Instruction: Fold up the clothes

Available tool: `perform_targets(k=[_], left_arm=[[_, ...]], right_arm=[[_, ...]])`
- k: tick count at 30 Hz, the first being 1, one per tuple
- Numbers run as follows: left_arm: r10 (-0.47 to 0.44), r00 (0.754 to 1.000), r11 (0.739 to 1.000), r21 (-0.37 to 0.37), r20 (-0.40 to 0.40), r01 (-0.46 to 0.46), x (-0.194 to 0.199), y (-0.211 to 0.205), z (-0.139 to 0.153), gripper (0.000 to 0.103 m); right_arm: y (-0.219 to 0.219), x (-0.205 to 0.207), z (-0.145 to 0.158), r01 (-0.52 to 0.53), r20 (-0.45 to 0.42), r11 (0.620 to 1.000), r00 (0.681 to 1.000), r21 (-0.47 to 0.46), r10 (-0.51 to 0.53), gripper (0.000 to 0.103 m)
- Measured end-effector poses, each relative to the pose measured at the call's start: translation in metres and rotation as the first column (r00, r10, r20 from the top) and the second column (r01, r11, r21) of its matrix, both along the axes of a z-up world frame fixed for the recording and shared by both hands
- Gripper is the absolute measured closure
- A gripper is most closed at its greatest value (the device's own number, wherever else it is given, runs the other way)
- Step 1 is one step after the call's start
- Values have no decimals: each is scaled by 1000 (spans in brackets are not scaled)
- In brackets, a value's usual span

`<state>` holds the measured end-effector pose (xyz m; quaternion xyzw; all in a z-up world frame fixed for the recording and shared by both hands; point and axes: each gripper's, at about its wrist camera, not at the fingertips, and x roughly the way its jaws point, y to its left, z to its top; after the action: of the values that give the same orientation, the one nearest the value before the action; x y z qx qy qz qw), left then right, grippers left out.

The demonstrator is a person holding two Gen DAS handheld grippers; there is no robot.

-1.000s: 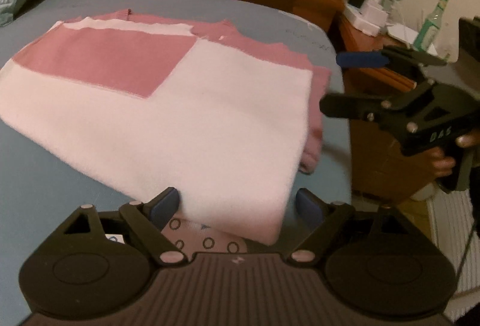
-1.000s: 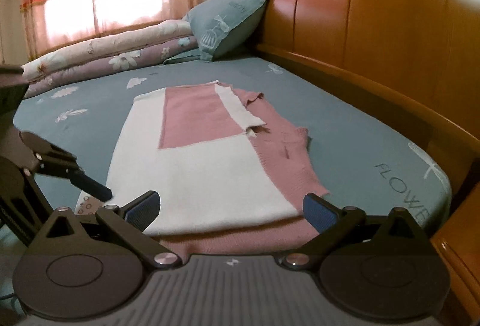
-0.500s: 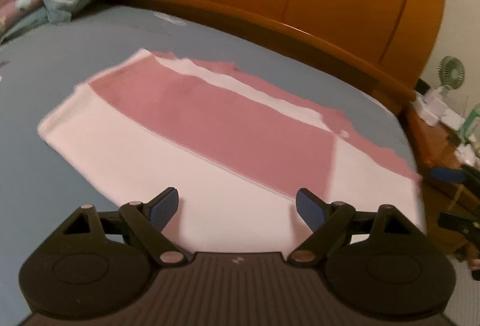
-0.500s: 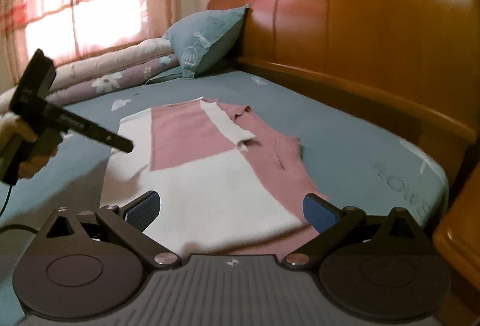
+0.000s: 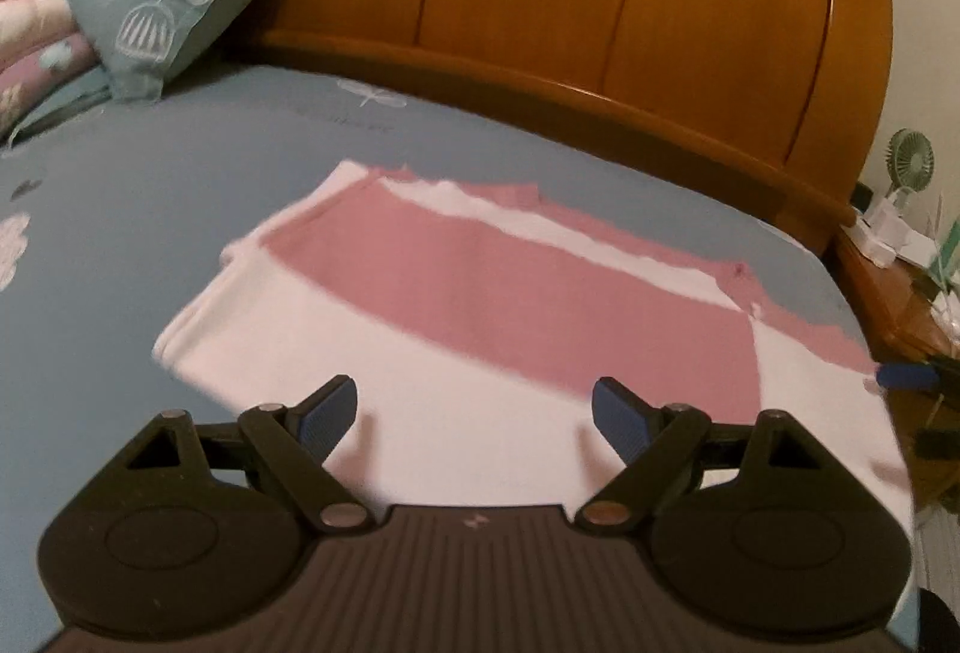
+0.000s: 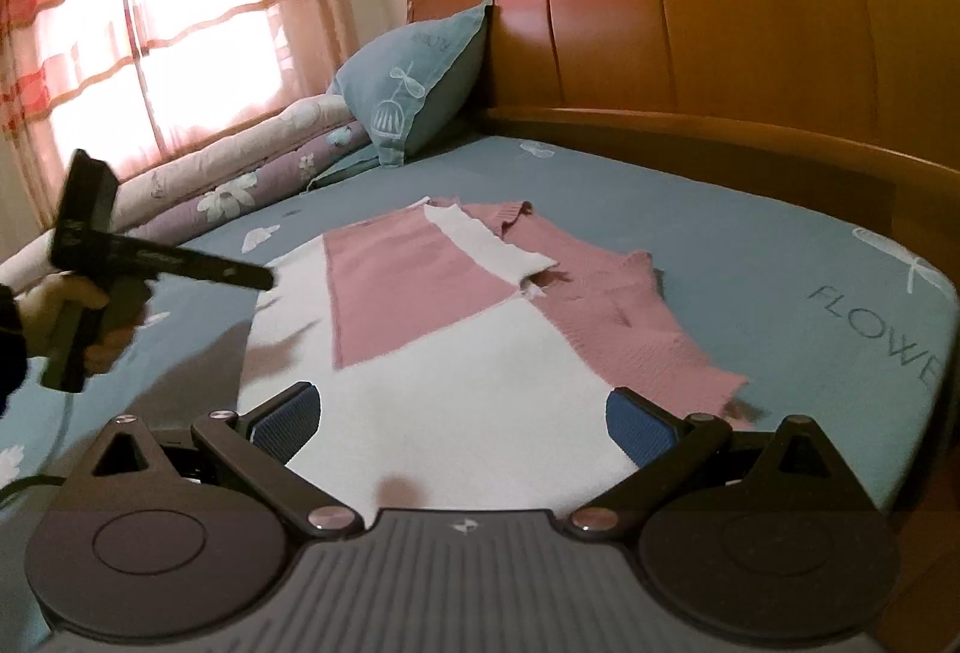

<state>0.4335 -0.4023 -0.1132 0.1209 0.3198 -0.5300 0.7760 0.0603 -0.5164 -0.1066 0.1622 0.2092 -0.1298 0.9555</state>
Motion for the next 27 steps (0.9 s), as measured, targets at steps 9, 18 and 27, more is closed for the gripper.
perform_targets(k=[9, 18, 27], left_arm=[[124, 990, 992, 11, -59, -124, 9, 17, -8, 17], [49, 989, 998, -25, -142, -53, -32, 40, 27, 15], [18, 982, 1000, 19, -188, -15, -73, 46, 17, 15]], right_arm=[[18, 8, -7, -53, -125, 990, 991, -128, 37, 0], [31, 8, -25, -144, -187, 969, 977, -203, 106, 0], [34, -16, -4, -124, -96, 954, 990, -273, 101, 0]])
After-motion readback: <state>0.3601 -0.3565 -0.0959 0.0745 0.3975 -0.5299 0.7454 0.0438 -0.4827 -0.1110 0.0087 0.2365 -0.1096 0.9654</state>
